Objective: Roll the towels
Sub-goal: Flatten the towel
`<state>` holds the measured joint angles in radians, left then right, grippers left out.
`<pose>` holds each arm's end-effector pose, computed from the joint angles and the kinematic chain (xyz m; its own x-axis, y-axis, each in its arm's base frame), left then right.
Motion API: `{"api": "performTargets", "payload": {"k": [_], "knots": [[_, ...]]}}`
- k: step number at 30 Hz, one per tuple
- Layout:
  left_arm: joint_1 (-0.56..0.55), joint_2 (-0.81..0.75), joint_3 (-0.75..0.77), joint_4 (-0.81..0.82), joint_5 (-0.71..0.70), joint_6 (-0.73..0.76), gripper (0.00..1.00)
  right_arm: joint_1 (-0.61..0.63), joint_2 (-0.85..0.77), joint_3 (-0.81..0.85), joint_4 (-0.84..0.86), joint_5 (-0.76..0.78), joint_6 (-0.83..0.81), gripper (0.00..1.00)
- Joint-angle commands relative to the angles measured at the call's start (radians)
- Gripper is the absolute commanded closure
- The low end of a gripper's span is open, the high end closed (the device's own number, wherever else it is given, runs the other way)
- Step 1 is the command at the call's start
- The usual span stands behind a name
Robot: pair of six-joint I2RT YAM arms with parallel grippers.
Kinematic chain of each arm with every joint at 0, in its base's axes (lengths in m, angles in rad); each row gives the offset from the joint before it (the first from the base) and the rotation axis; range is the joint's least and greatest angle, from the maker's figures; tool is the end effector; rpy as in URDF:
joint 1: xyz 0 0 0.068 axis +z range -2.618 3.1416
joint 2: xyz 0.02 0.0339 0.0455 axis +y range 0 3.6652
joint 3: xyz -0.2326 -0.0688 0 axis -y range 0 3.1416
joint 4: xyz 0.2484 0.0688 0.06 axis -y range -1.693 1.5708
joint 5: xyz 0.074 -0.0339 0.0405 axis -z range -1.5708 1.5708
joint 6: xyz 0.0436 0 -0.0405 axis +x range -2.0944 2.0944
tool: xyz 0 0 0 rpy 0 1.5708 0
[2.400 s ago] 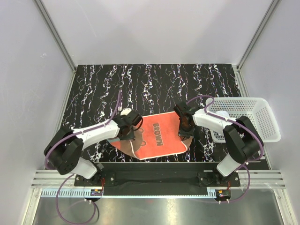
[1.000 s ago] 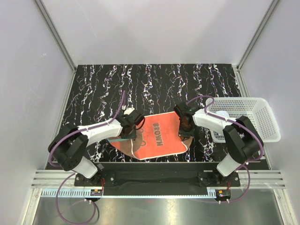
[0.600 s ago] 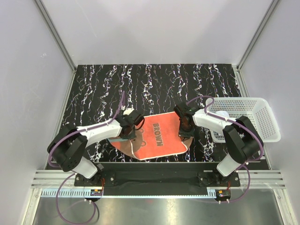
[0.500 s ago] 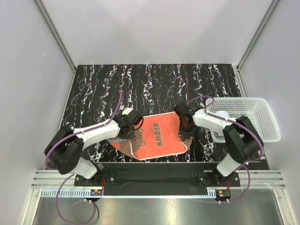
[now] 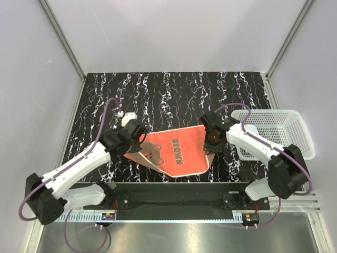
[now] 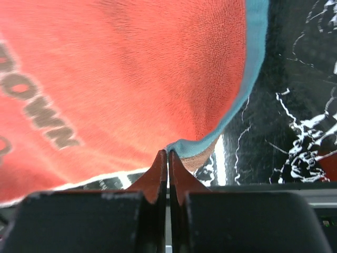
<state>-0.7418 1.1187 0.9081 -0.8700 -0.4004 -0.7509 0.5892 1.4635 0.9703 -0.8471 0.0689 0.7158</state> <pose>0.1793 -0.1412 0.2288 -0.8077 -0.1121 -0.5788 -0.0878 0.9937 -0.0698 0.2254 0.1471 0.1656 -0.9660 0.1418 -0.2164 0.1227 0.9875 0.0993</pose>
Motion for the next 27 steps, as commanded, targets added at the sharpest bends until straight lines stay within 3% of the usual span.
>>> {"api": "performTargets", "payload": {"k": [1, 5, 11, 19, 22, 23, 25, 27], "knots": [[0.010, -0.072, 0.069, -0.076, -0.040, 0.028, 1.00, 0.008, -0.083, 0.082, -0.058, 0.026, 0.017, 1.00], [0.129, -0.083, 0.156, -0.061, -0.017, 0.128, 1.00, 0.001, -0.095, 0.175, -0.082, 0.023, -0.005, 1.00], [0.330, 0.071, 0.354, 0.040, 0.118, 0.330, 1.00, -0.109, 0.045, 0.416, -0.105, -0.049, -0.110, 1.00], [0.525, 0.398, 0.913, 0.019, 0.320, 0.420, 1.00, -0.232, 0.313, 1.028, -0.265, -0.040, -0.233, 1.00], [0.562, 0.373, 0.922, 0.044, 0.347, 0.432, 1.00, -0.236, 0.314, 1.090, -0.290, -0.020, -0.242, 1.00], [0.579, 0.350, 0.861, 0.060, 0.351, 0.433, 1.00, -0.239, 0.302, 1.073, -0.284, -0.017, -0.240, 1.00], [0.596, 0.256, 0.771, 0.121, 0.362, 0.430, 1.00, -0.239, 0.236, 0.944, -0.236, -0.023, -0.227, 1.00], [0.616, 0.149, 0.585, 0.185, 0.367, 0.421, 1.00, -0.239, 0.150, 0.816, -0.181, -0.027, -0.210, 1.00]]}}
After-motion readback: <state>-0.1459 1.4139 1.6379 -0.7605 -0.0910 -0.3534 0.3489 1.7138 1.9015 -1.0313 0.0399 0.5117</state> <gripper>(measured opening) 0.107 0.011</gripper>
